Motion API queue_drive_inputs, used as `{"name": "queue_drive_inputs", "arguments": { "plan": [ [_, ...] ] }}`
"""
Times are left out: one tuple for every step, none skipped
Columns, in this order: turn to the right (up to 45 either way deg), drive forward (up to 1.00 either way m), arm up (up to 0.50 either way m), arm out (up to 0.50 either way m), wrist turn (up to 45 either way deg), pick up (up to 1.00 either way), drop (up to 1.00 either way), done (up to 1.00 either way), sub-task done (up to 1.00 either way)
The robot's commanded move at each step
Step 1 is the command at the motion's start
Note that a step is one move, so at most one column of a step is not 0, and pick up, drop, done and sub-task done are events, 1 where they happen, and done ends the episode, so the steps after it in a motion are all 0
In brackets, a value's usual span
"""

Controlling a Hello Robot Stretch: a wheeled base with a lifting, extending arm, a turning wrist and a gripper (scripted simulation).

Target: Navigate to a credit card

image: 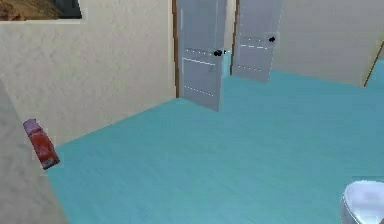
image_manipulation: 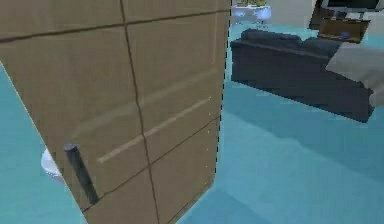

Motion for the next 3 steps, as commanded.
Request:
{"name": "queue_drive_inputs", "arguments": {
  "plan": [
    [0.0, 0.45, 0.0, 0.0, 0.0, 0.0, 0.0, 0.0, 0.0],
    [45.0, 0.0, 0.0, 0.0, 0.0, 0.0, 0.0, 0.0, 0.0],
    [0.0, 1.0, 0.0, 0.0, 0.0, 0.0, 0.0, 0.0, 0.0]
  ]
}}
